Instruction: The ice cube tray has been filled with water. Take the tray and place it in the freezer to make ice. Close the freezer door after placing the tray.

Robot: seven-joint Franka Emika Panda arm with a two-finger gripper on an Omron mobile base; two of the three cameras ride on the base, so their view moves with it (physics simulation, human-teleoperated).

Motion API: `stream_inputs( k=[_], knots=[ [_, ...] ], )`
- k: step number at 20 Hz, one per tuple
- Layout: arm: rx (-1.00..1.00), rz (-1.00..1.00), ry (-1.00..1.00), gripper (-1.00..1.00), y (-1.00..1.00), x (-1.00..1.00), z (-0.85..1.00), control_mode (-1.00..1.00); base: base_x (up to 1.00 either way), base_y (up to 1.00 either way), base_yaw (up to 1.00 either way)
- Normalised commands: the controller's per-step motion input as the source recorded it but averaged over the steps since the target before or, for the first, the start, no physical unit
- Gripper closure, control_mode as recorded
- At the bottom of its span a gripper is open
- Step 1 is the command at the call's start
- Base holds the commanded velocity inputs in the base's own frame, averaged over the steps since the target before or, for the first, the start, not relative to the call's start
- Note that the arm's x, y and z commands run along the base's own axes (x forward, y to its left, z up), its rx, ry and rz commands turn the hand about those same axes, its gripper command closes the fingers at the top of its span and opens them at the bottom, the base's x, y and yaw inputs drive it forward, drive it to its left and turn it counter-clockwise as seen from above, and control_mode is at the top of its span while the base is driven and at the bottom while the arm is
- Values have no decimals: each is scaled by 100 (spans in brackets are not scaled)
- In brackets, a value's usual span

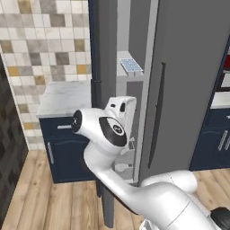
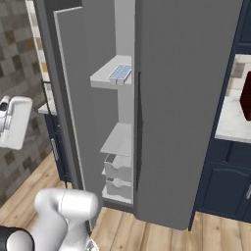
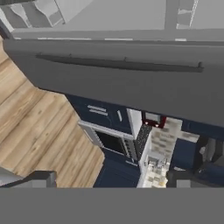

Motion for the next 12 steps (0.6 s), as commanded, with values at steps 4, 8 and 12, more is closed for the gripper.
stream_inputs(
  k=[4,8,12],
  knots=[
    [-11,0,12,-100,67,26,-6,-100,0,0,0],
    [-15,1,1,-100,66,33,-27,-100,0,0,0],
    [-14,1,0,-100,62,46,-31,-100,0,0,0]
  ],
)
